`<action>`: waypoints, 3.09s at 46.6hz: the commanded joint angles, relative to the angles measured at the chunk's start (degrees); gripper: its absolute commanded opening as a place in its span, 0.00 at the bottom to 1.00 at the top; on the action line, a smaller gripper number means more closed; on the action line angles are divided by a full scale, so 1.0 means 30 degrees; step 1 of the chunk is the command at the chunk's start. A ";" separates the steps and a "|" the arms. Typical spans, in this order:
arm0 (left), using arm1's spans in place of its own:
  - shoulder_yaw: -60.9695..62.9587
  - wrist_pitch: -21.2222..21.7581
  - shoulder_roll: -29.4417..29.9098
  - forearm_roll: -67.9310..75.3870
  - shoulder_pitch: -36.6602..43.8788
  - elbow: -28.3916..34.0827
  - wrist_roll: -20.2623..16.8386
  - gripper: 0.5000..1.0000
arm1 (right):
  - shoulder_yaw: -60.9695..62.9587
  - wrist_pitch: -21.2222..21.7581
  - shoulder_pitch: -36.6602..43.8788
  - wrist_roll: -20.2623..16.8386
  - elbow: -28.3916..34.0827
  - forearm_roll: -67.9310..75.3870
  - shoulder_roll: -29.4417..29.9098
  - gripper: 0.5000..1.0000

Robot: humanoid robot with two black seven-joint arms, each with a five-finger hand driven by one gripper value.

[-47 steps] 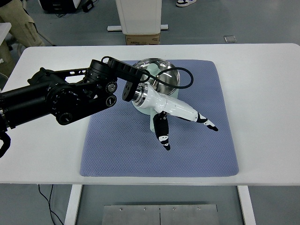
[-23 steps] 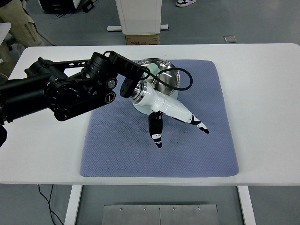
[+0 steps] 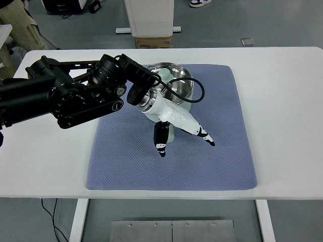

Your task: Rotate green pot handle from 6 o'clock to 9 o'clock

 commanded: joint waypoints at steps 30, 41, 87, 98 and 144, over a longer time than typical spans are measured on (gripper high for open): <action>0.1114 -0.0408 0.0989 0.0030 -0.0984 -0.0848 -0.0116 1.00 | -0.0027 0.0000 0.0000 0.0000 0.0000 0.0000 0.0000 1.00; 0.1348 -0.0437 0.1047 0.0030 -0.1013 -0.1288 -0.0116 1.00 | 0.0001 0.0000 0.0000 0.0000 0.0000 0.0000 0.0000 1.00; 0.2461 -0.0437 0.2688 0.0001 -0.1423 -0.2050 -0.0174 1.00 | -0.0027 0.0000 0.0000 0.0000 0.0000 0.0000 0.0000 1.00; 0.2550 -0.0437 0.2717 0.0001 -0.1481 -0.2021 -0.0174 1.00 | -0.0028 0.0000 0.0000 0.0000 0.0000 0.0000 0.0000 1.00; 0.3897 -0.0437 0.4240 0.0001 -0.2712 -0.2900 -0.0878 1.00 | -0.0027 0.0000 0.0000 0.0000 0.0000 0.0000 0.0000 1.00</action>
